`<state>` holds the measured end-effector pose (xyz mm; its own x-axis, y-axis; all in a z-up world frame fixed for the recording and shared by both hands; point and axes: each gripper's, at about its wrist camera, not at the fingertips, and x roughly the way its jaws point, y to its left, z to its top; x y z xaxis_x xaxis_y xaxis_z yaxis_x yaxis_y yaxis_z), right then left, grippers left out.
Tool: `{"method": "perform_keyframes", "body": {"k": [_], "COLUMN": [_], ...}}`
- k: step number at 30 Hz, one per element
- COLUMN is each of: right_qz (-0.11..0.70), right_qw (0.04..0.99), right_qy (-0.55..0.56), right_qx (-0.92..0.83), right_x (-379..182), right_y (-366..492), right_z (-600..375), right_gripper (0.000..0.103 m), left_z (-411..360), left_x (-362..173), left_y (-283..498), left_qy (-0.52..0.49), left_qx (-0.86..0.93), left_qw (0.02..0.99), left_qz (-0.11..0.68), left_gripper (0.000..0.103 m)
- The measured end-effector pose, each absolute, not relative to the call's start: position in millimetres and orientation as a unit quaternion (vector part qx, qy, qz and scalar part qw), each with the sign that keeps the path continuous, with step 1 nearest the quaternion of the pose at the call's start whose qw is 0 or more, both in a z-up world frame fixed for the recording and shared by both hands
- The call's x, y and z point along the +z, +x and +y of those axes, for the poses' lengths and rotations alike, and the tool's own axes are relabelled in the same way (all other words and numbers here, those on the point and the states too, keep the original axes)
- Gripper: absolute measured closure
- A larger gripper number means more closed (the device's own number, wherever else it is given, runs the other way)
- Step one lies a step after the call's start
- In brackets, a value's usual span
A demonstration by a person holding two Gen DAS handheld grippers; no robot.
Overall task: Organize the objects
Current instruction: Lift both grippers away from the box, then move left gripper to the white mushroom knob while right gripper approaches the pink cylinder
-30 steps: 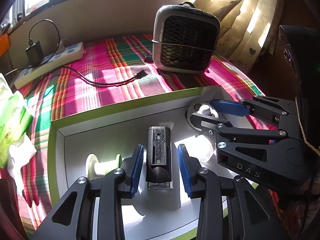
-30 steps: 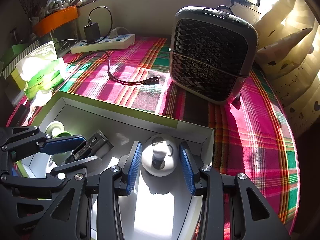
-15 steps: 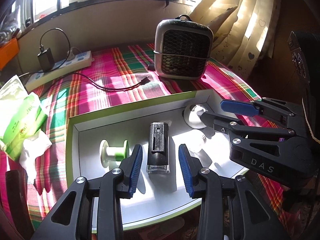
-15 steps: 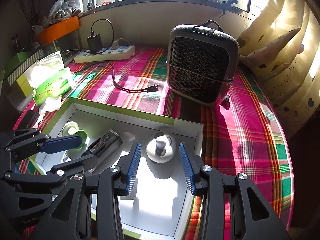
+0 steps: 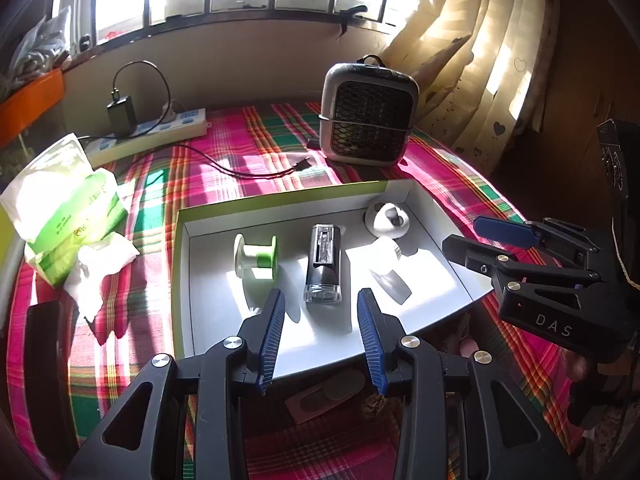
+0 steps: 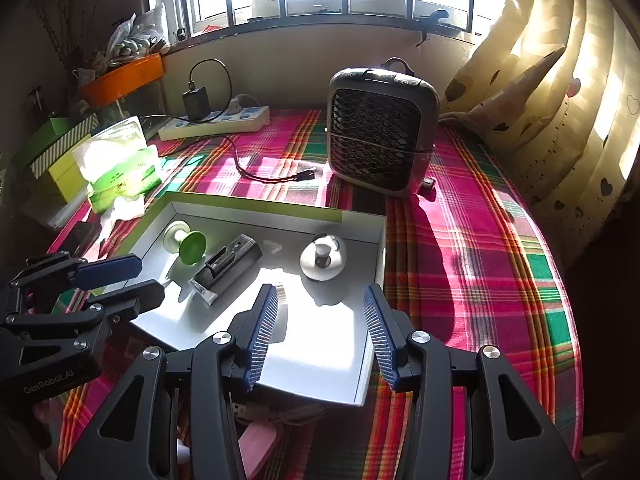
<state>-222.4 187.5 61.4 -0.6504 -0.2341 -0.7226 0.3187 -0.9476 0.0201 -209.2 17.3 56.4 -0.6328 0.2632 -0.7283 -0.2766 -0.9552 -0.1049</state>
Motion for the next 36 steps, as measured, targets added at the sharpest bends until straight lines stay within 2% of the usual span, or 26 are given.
{"method": "perform_keyframes", "body": {"k": [17, 36], "right_qz": [0.039, 0.033], "right_qw": [0.155, 0.176], "right_qy": [0.394, 0.413], "right_qx": [-0.905, -0.893], "right_x": [48, 29], "right_y": [-172, -141], "right_z": [199, 192], "right_gripper": [0.057, 0.054], "left_z": [2, 29], "left_x": [54, 39], "left_y": [-167, -124], "left_qy": [-0.386, -0.405], "left_qx": [0.909, 0.885], "left_qw": [0.16, 0.229], "left_qz": [-0.003, 0.004], "left_gripper": [0.067, 0.066]}}
